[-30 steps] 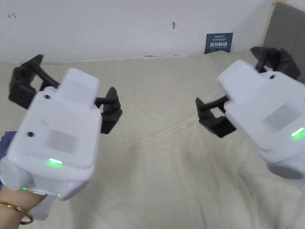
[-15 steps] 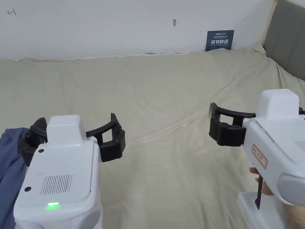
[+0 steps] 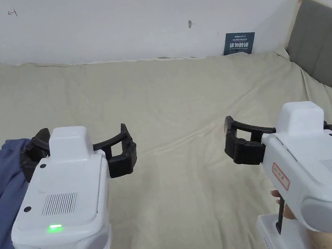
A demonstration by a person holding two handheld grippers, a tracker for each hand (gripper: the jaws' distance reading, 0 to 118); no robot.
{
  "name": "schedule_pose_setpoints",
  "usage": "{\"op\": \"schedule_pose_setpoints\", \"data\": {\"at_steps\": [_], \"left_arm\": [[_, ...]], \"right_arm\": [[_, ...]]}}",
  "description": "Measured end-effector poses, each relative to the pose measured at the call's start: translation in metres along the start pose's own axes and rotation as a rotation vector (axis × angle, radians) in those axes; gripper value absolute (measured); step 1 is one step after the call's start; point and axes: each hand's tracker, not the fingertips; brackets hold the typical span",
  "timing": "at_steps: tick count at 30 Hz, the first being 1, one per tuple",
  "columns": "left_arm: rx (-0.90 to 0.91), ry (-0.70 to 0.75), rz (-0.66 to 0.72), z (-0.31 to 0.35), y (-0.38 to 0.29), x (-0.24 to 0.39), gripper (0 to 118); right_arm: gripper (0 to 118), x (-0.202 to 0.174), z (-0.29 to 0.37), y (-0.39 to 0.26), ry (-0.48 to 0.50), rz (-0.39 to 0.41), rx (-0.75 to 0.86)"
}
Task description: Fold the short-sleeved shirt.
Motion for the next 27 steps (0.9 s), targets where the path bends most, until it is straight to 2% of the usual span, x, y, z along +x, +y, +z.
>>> {"op": "schedule_pose_setpoints", "data": {"at_steps": [7, 8, 9, 10, 11, 12, 13, 14, 15, 18, 23, 27], "left_arm": [[-0.001, -0.004, 0.003, 0.001, 0.001, 0.001, 118], [0.001, -0.007, 0.003, 0.002, 0.002, 0.002, 110], [0.009, -0.008, -0.003, 0.004, 0.003, 0.003, 93], [0.014, -0.007, -0.008, 0.005, 0.004, 0.004, 69], [0.014, -0.005, -0.012, 0.005, 0.005, 0.005, 34], [0.013, 0.0, -0.015, 0.004, 0.006, 0.005, 17], [0.01, -0.002, -0.011, 0.003, 0.007, 0.004, 12], [0.01, -0.004, -0.003, 0.003, 0.007, 0.004, 7], [0.012, -0.01, 0.007, 0.004, 0.008, 0.004, 0], [0.018, -0.011, 0.007, 0.007, 0.012, 0.004, 0], [0.01, -0.028, -0.002, 0.008, 0.013, 0.004, 0], [0.009, -0.028, -0.004, 0.008, 0.014, 0.005, 0]], "right_arm": [[118, -0.001, 0.003, 0.001, 0.006, 0.004, 0.014], [113, -0.001, 0.003, 0.002, 0.006, 0.005, 0.015], [104, -0.002, 0.004, 0.003, 0.005, 0.006, 0.016], [89, -0.001, 0.005, 0.004, 0.009, 0.008, 0.024], [62, -0.002, 0.006, 0.004, 0.011, 0.008, 0.03], [37, -0.003, 0.007, 0.005, 0.008, 0.008, 0.034], [15, -0.004, 0.007, 0.007, 0.005, 0.009, 0.032], [3, -0.003, 0.006, 0.007, 0.003, 0.009, 0.031], [2, -0.003, 0.006, 0.007, 0.0, 0.005, 0.034], [1, -0.002, 0.007, 0.007, 0.006, 0.007, 0.037], [1, 0.0, 0.006, 0.006, 0.024, -0.036, 0.02], [1, -0.001, 0.007, 0.005, 0.02, -0.015, 0.014]]}}
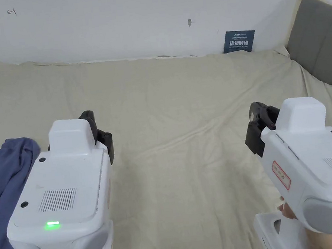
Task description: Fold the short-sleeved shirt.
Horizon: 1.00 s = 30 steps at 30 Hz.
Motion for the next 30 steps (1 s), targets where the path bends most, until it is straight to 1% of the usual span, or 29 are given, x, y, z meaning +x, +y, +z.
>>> {"op": "schedule_pose_setpoints", "data": {"at_steps": [11, 17, 23, 30], "left_arm": [[-0.001, 0.003, 0.002, -0.003, 0.0, -0.001, 0], [0.002, 0.048, 0.009, 0.002, 0.001, -0.018, 0], [-0.003, 0.195, 0.006, 0.02, 0.0, -0.062, 0], [-0.023, 0.402, 0.002, 0.06, -0.003, -0.122, 0]], "right_arm": [[1, -0.003, -0.001, 0.001, 0.01, 0.012, -0.002], [1, -0.02, -0.008, 0.006, 0.059, 0.029, 0.0], [1, -0.063, -0.021, 0.009, 0.183, 0.044, 0.01], [1, -0.134, -0.031, 0.01, 0.389, 0.063, 0.011]]}}
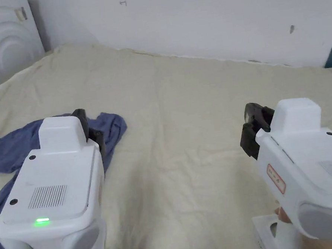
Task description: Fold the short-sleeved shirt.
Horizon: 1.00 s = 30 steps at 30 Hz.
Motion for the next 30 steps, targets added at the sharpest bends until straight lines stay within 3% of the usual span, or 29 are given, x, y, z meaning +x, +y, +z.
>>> {"op": "schedule_pose_setpoints", "data": {"at_steps": [10, 16, 19, 23, 26, 28, 30], "left_arm": [[-0.025, 0.202, 0.006, 0.029, -0.004, -0.068, 0], [-0.041, 0.248, 0.021, 0.033, -0.009, -0.079, 0], [-0.068, 0.27, 0.032, 0.028, -0.012, -0.081, 17], [-0.152, 0.239, 0.027, 0.009, -0.012, -0.087, 87], [-0.212, 0.186, 0.016, -0.017, -0.009, -0.092, 97], [-0.225, 0.162, 0.023, -0.044, -0.009, -0.094, 118], [-0.255, 0.111, 0.052, -0.071, -0.009, -0.099, 118]], "right_arm": [[1, -0.066, -0.028, 0.001, 0.206, 0.013, -0.01], [1, -0.08, -0.033, 0.0, 0.252, 0.026, -0.019], [1, -0.081, -0.036, -0.001, 0.259, 0.03, -0.021], [1, -0.08, -0.041, 0.0, 0.26, 0.029, -0.027], [1, -0.078, -0.047, 0.0, 0.255, 0.027, -0.033], [1, -0.077, -0.053, 0.0, 0.252, 0.025, -0.04], [1, -0.076, -0.06, -0.002, 0.25, 0.023, -0.052]]}}
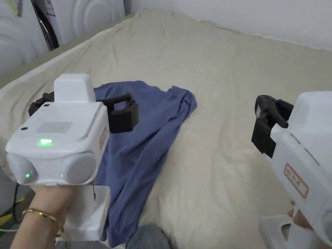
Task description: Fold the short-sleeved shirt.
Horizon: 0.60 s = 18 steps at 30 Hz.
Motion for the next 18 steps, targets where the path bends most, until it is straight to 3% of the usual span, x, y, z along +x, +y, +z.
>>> {"op": "schedule_pose_setpoints", "data": {"at_steps": [4, 10, 18], "left_arm": [[-0.159, -0.102, 0.019, -0.091, 0.013, 0.004, 118], [-0.522, -0.094, -0.012, -0.261, -0.013, 0.022, 118], [-0.737, -0.005, -0.067, -0.376, -0.077, 0.043, 118]], "right_arm": [[1, 0.007, -0.016, -0.005, -0.01, -0.006, -0.025], [1, 0.027, -0.048, -0.021, -0.033, -0.058, -0.134], [1, 0.052, -0.077, -0.043, -0.088, -0.067, -0.211]]}}
